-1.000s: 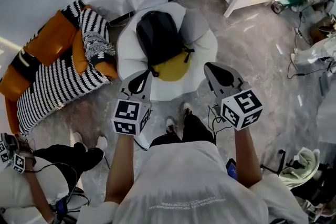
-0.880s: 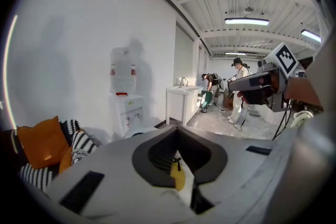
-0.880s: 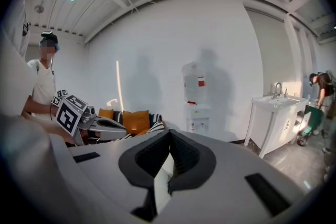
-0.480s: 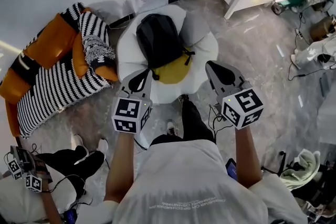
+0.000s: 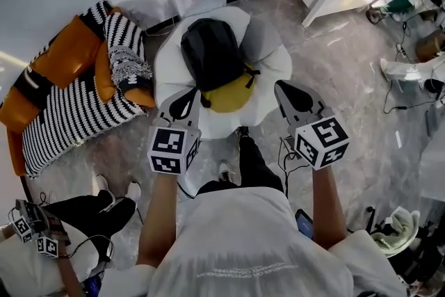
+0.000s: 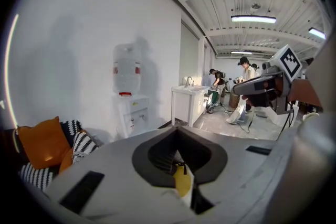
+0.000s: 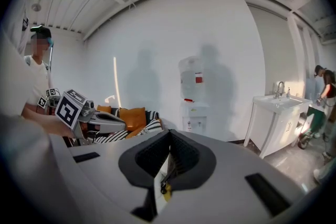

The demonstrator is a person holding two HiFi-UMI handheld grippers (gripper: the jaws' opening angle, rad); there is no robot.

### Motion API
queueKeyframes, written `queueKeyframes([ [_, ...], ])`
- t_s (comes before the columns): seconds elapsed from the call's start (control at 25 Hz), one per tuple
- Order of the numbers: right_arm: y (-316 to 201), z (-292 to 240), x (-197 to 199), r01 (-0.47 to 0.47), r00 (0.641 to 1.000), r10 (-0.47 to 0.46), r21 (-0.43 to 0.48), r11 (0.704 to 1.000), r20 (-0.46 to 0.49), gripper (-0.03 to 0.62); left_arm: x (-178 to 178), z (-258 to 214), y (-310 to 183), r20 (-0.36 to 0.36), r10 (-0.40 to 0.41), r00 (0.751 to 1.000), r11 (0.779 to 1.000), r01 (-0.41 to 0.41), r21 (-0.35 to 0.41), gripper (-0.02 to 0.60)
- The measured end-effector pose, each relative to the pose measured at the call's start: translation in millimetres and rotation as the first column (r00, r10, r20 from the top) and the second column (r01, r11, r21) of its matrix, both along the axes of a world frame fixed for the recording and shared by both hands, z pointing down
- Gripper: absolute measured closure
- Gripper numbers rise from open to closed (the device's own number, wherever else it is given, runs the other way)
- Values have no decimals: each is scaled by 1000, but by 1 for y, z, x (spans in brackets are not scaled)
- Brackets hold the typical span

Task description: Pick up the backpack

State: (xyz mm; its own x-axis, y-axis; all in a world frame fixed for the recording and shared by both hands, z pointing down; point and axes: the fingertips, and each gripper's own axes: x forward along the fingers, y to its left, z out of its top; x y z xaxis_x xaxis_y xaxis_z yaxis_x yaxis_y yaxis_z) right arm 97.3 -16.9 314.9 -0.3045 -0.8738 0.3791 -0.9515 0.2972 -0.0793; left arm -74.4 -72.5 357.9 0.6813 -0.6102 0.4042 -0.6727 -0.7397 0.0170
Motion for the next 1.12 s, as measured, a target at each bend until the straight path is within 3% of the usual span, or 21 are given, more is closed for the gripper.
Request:
queueKeyframes([
  [0.48, -62, 21, 20, 67, 998, -67, -57, 996, 5, 594, 1, 7, -55, 36, -81, 996, 996, 82, -18, 566],
  [1.12, -159, 74, 52, 152, 988, -151, -157, 976, 18, 593, 35, 47, -138, 81, -99, 992, 992, 105, -65, 566],
])
